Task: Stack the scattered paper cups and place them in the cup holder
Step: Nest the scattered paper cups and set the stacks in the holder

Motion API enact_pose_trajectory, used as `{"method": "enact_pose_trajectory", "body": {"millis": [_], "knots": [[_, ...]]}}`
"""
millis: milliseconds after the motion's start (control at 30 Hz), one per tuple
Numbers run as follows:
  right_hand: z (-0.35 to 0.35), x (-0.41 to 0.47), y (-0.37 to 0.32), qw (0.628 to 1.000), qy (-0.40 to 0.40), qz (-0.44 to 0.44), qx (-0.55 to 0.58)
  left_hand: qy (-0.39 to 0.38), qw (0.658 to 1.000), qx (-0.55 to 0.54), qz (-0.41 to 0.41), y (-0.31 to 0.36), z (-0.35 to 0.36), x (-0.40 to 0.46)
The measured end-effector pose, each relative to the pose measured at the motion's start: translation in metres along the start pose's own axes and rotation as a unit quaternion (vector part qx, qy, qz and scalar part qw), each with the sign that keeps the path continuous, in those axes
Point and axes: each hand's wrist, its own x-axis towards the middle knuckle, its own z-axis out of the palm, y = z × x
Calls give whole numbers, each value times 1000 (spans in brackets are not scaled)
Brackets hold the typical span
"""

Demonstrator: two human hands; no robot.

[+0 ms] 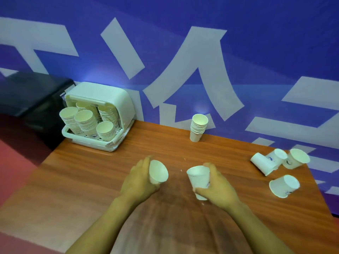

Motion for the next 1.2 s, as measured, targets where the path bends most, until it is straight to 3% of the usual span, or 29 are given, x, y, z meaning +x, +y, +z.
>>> {"method": "enact_pose_trajectory", "body": {"millis": [167, 367, 533, 700, 1200], "knots": [[14, 11, -24, 1000, 6, -8, -2, -30, 1000, 0, -10, -25, -13, 8], [28, 32, -64, 999, 31, 4, -26, -30, 999, 0, 33, -66, -45, 41], [99, 51, -141, 999, 13, 20, -35, -53, 997, -10, 46, -146, -109, 65], [136, 76, -211, 998, 51, 22, -11, -38, 998, -11, 50, -202, -165, 98], [141, 137, -247, 992, 108, 38, 52, 8, 994, -18, 111, -196, -202, 191]]}}
